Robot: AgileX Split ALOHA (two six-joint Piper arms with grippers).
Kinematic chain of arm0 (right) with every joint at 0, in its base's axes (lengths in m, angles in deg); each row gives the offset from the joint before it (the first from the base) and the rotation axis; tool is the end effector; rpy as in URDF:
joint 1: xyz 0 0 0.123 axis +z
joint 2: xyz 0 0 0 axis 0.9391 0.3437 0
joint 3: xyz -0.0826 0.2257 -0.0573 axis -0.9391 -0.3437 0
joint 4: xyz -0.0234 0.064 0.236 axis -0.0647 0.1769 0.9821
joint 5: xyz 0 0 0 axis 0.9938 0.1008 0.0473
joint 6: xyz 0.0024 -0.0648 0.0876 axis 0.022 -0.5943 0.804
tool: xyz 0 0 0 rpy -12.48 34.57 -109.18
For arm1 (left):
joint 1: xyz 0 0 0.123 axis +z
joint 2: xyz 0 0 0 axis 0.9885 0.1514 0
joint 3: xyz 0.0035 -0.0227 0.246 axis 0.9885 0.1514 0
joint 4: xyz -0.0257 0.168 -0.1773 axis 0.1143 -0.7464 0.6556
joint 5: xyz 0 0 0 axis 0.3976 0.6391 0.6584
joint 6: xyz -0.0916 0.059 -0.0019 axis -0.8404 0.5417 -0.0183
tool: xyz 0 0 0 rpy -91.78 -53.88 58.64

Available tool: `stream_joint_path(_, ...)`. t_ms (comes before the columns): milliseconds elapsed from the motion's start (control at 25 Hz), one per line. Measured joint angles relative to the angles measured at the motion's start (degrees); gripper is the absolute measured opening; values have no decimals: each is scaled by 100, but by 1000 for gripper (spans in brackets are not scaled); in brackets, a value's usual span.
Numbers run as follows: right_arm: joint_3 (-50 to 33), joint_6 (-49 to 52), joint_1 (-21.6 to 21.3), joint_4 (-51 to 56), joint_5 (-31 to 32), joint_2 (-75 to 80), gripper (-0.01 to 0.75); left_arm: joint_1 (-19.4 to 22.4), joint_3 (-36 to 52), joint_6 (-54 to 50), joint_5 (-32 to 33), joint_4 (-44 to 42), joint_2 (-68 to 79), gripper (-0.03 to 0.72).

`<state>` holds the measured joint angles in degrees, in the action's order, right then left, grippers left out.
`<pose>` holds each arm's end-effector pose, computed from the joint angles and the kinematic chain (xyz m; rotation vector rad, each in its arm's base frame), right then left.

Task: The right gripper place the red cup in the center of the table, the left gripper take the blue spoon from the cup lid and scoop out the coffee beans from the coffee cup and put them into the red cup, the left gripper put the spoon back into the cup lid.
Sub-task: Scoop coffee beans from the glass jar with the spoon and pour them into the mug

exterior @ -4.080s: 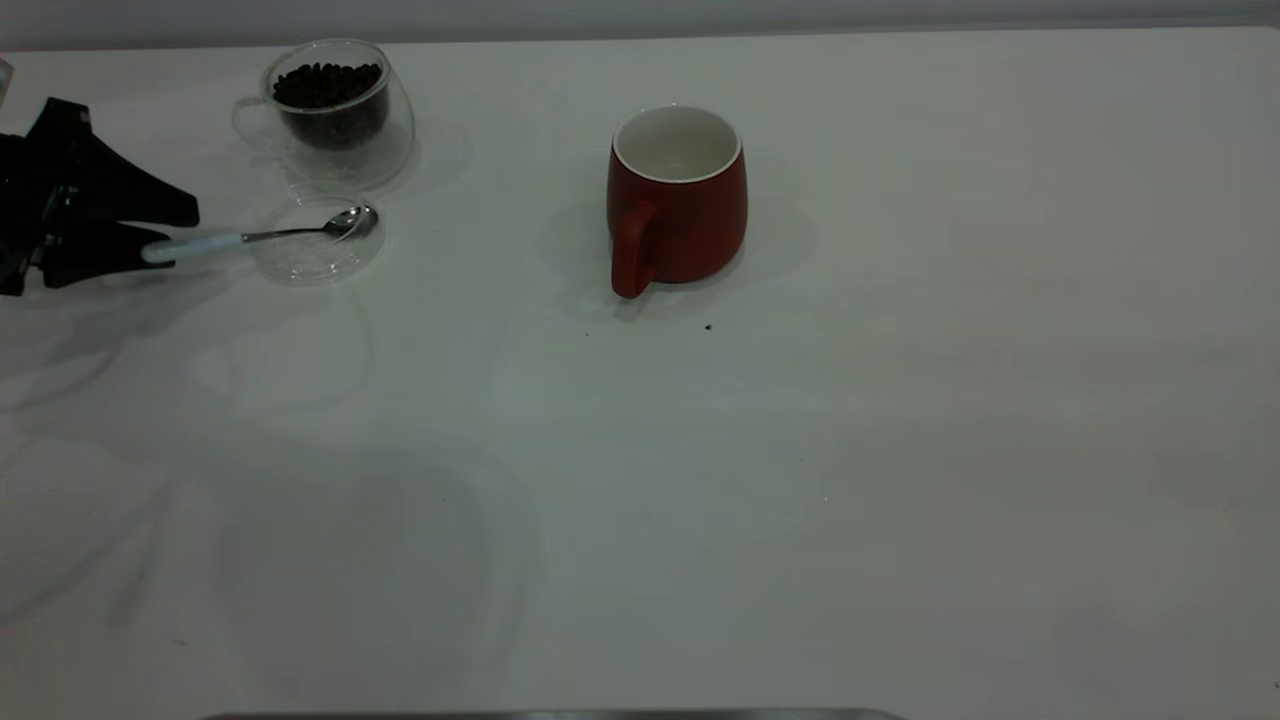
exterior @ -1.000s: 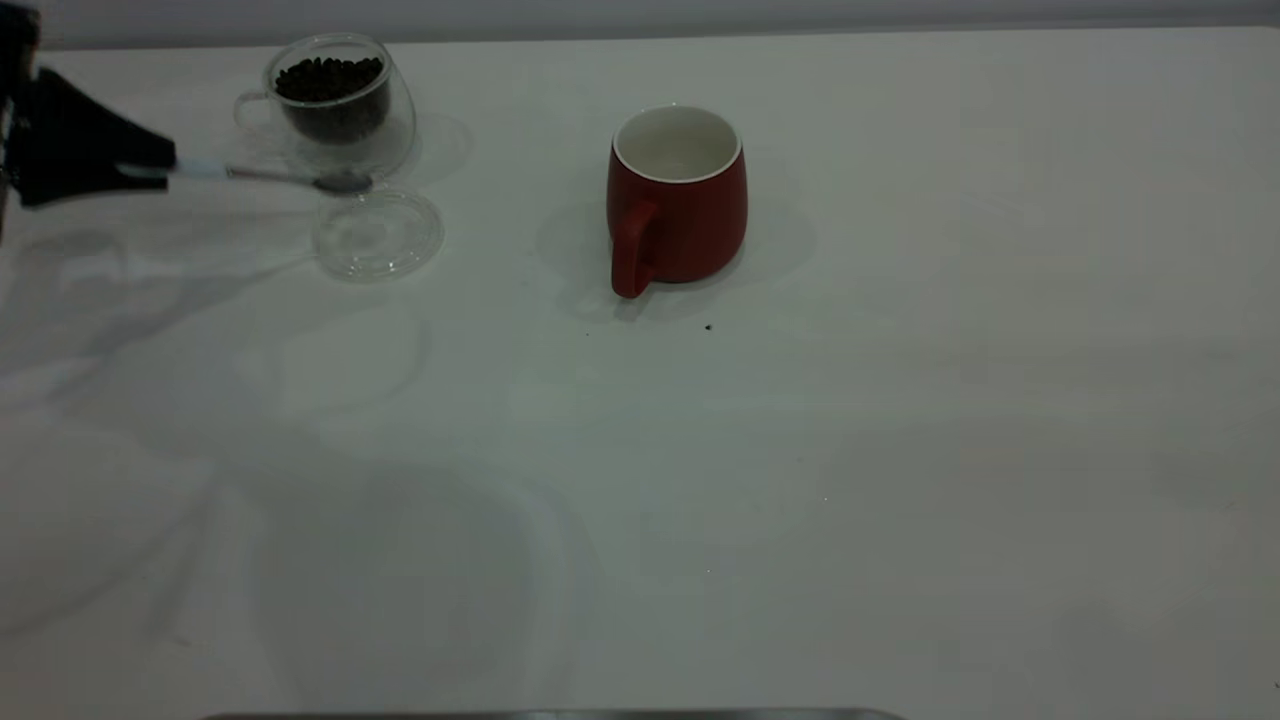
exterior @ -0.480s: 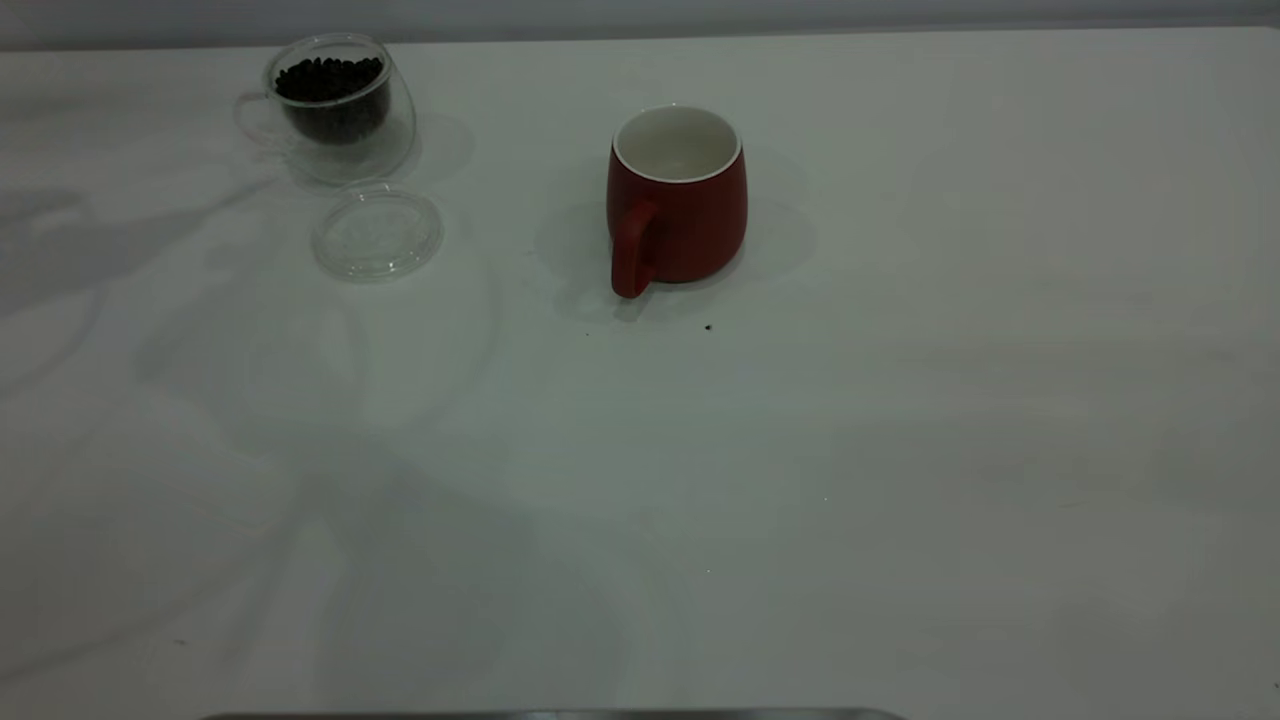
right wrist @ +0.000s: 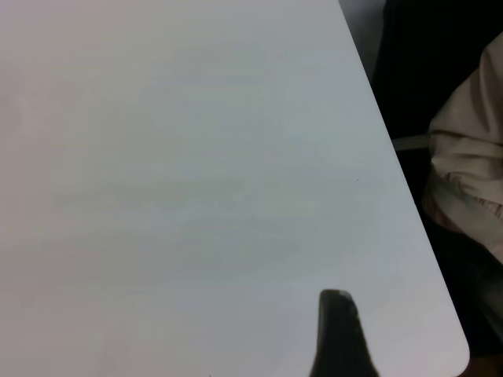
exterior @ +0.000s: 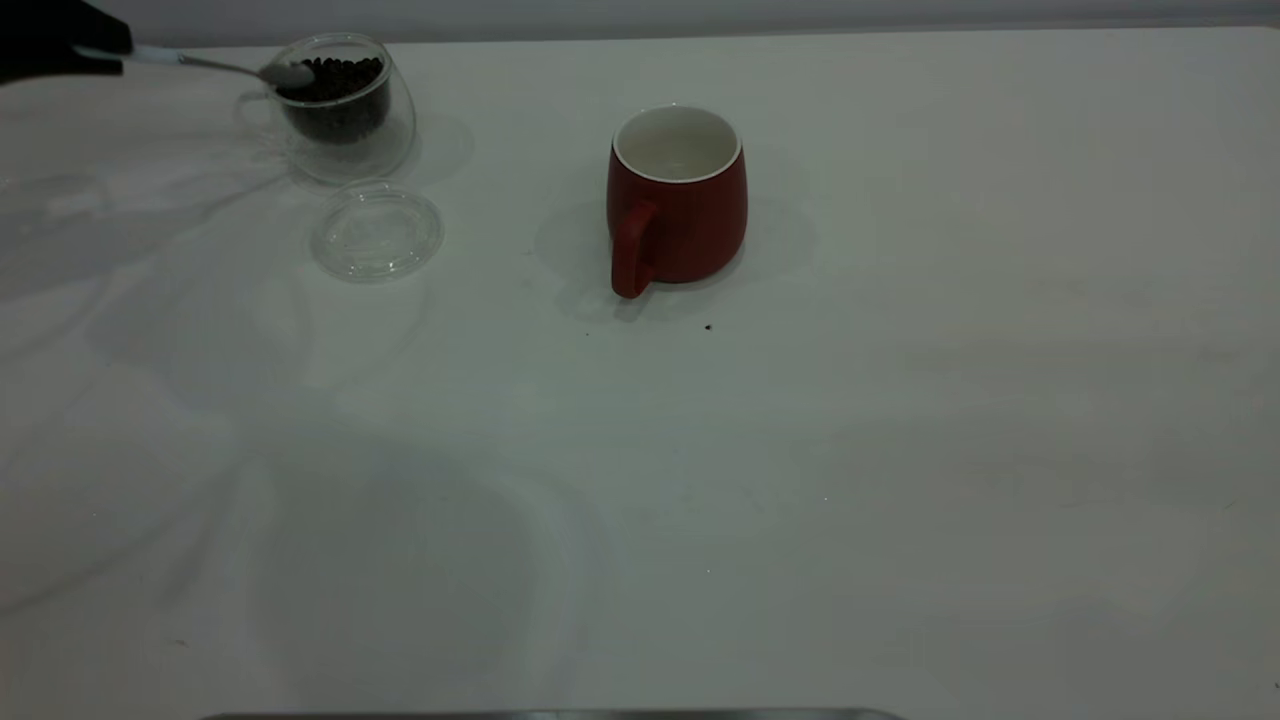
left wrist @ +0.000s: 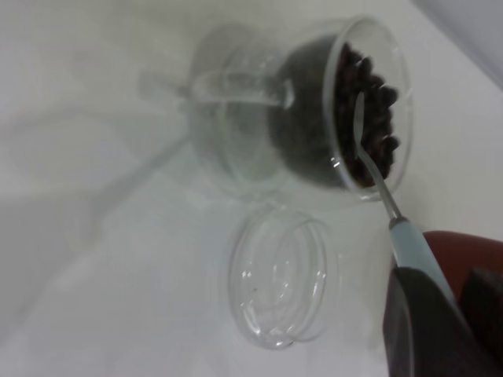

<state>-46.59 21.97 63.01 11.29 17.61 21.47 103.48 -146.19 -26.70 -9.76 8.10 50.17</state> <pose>0.0404 -0.0105 0.2518 0.1321 2.1222 -0.1403 0.4264 0.0906 0.0422 -0.4458 2.4472 -0.9583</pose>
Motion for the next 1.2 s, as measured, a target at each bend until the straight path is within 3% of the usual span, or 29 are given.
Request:
stream_joint_path(920, 0, 0, 0, 0, 0, 0, 532, -237, -52, 41, -54, 142, 415, 126)
stream_joint_path(1200, 0, 0, 0, 0, 0, 0, 532, -66, -56, 41, 62, 333, 415, 126)
